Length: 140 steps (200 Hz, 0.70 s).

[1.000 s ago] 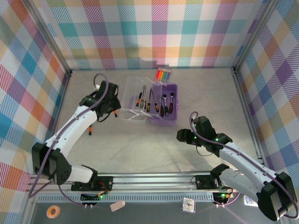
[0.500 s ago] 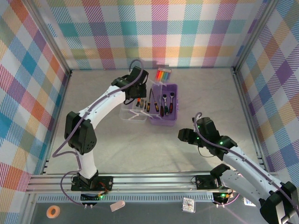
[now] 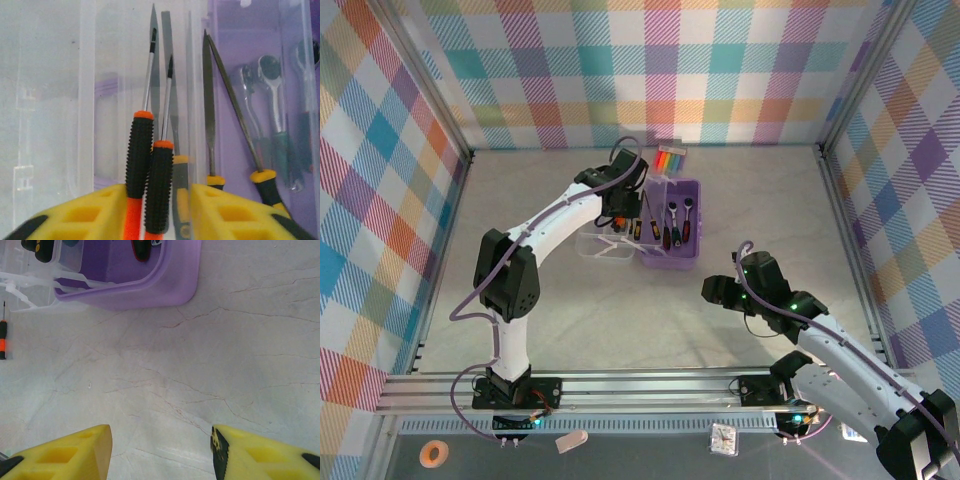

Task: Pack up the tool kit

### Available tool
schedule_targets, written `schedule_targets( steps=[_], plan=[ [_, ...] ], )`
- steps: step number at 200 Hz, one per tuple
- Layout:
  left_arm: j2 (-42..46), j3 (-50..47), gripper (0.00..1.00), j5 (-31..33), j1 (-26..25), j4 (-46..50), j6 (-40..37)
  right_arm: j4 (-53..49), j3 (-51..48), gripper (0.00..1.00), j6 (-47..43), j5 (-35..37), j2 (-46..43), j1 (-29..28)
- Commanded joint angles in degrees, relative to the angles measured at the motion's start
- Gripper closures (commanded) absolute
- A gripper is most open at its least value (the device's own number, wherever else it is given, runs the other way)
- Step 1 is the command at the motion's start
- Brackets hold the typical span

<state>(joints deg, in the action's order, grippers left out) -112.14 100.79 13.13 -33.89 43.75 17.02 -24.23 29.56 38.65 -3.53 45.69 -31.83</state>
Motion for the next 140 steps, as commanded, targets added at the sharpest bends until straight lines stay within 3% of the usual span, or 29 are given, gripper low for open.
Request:
schedule_targets(
  steps=[1,49,89,113,140],
  plan=[
    [2.5,1.7,0.53,-2.7,-0.3,1.7,-0.7,0.5,-0.7,0.45,1.1,-0.2,0.5,0.0],
    [15.8,-6.5,0.45,-5.2,-0.3,-2.7,1.0,3.0,-0.6,0.45,1.2,-1.5,3.1,-0.6],
    [31.8,-26.0,0.33,3.4,2.3,-7.7,5.8,5.3,-1.3,0.44,0.7,-1.6,5.8,-0.8],
    [41.0,-40.5,0.27,4.6,10.1,-8.3,14.2,5.8,-0.9,0.44,-0.1,-1.7,6.9,-0.8],
    [51.1,-57.5,0.19,-0.2,24.4,-10.7,23.3,8.2,-0.8,0.42,-0.4,-1.3,8.4,-1.0]
  ],
)
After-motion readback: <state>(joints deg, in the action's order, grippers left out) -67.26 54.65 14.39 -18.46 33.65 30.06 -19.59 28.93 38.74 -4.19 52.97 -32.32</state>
